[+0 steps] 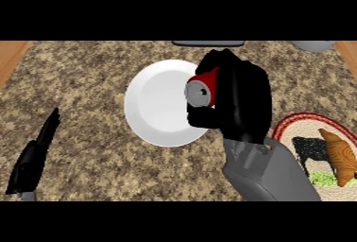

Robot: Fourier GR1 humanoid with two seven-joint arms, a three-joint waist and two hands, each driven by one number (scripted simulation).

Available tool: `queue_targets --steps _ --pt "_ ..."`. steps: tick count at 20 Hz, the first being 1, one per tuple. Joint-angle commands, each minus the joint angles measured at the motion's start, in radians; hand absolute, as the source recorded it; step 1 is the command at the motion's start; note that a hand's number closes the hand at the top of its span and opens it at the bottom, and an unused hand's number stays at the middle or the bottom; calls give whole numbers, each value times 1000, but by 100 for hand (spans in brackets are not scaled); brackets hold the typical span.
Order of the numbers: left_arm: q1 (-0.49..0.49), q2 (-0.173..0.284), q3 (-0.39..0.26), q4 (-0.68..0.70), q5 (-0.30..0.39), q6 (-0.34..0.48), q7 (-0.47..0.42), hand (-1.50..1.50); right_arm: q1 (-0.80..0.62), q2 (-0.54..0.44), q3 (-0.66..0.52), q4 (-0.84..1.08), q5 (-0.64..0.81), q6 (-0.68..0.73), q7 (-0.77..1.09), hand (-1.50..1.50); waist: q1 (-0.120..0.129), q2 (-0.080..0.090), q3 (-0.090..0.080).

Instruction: Pick the can from the placemat and place it in the plate

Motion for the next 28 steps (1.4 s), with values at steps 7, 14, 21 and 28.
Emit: queue_targets --steps 7,14,21,28 --pt "15 17 14 15 9 -32 -51 0 -287 11 -44 582 -231 -198 -47 150 16 5 0" --pt "-44 8 6 9 -6 -23 13 0 -332 11 80 862 -443 -397 -155 150 27 8 0" --pt "-31 2 -4 15 -10 -31 -28 0 -387 11 151 1006 -630 -636 -42 -150 43 9 0" --pt "-29 1 3 -16 2 -39 15 0 -379 11 86 1065 -674 -903 -265 -150 41 12 1"
